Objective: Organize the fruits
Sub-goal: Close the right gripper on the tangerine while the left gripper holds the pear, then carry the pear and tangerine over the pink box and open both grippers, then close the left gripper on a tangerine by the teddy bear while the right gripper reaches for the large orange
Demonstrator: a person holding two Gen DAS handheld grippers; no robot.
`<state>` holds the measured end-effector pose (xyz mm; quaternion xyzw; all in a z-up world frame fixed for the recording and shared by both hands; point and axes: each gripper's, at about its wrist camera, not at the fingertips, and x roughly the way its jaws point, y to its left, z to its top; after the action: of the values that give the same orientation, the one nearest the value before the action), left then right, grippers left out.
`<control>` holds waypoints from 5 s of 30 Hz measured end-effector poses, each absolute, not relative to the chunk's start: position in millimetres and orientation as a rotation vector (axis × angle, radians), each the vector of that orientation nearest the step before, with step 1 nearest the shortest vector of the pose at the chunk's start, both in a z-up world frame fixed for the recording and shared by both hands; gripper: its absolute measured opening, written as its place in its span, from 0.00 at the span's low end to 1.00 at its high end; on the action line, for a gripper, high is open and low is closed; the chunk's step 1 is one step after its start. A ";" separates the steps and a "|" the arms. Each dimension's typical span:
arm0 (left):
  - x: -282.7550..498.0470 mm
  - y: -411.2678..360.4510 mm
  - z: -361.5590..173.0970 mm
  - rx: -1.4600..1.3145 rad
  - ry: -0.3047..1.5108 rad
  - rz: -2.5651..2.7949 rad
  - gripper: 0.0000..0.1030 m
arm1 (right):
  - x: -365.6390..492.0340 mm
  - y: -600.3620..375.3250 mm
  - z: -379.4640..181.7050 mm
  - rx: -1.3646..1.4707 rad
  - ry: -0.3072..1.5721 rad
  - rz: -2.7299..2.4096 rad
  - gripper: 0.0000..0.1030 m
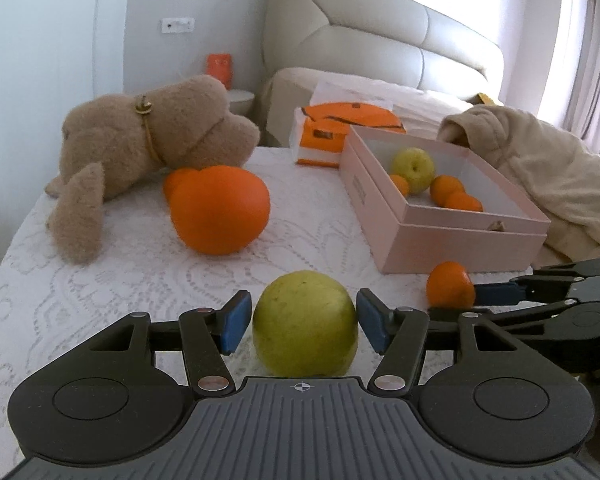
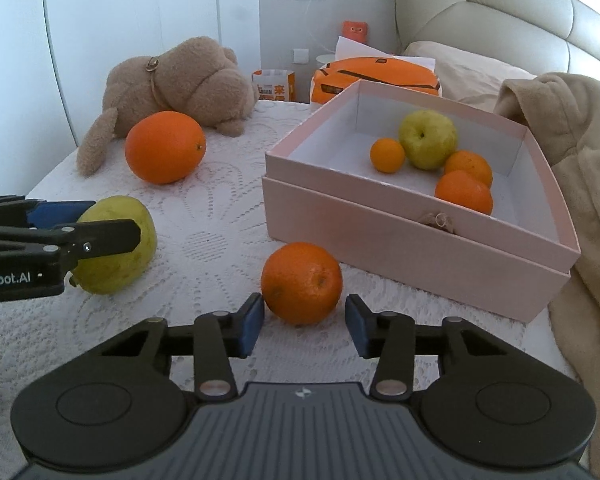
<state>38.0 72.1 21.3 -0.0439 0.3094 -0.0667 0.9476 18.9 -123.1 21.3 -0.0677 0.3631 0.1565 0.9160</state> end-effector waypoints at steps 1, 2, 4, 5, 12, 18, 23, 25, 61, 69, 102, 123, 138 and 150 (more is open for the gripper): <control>40.1 71.6 20.8 -0.091 0.638 -0.141 0.63 | 20.2 -123.8 20.7 -0.130 0.751 0.323 0.43; 43.1 71.4 20.0 -0.097 0.650 -0.148 0.63 | 21.5 -124.6 20.3 -0.119 0.750 0.326 0.43; 48.4 70.6 18.7 -0.105 0.667 -0.158 0.63 | 23.6 -125.3 20.8 -0.108 0.748 0.328 0.43; 49.9 70.3 18.6 -0.106 0.670 -0.159 0.63 | 24.2 -124.6 21.3 -0.111 0.745 0.327 0.43; 51.6 66.3 18.3 -0.084 0.668 -0.160 0.63 | 18.3 -123.6 30.2 -0.121 0.715 0.332 0.41; 52.1 66.8 18.8 -0.091 0.678 -0.162 0.63 | 11.9 -131.1 29.7 -0.092 0.726 0.330 0.39; 47.8 61.3 19.5 -0.047 0.674 -0.159 0.62 | -0.4 -143.0 37.9 -0.064 0.708 0.319 0.31; 46.2 59.7 17.7 -0.030 0.662 -0.162 0.63 | -3.7 -146.6 43.0 -0.067 0.689 0.309 0.30; 48.8 67.4 19.8 -0.193 0.688 -0.188 0.63 | 8.6 -142.8 45.8 -0.035 0.683 0.326 0.42; 52.9 46.9 132.5 -0.208 0.457 -0.291 0.63 | -1.8 -166.5 164.6 0.016 0.403 0.279 0.42; 147.0 40.9 75.7 -0.196 0.545 -0.439 0.61 | 150.6 -199.5 126.9 -0.020 0.693 0.174 0.42; 71.6 226.3 32.2 -0.467 0.360 0.146 0.60 | 146.0 -123.4 97.8 -0.128 0.691 0.085 0.63; 70.8 225.7 17.0 -0.449 0.429 0.234 0.60 | 156.4 20.0 82.5 -0.035 0.809 0.442 0.77; 73.2 223.0 14.8 -0.421 0.459 0.241 0.60 | 199.7 82.5 57.9 -0.117 0.937 0.444 0.62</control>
<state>73.2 223.0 14.8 -0.2065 0.2254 0.1185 0.9447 199.7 82.5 57.9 -0.0557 0.4473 0.2122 0.8670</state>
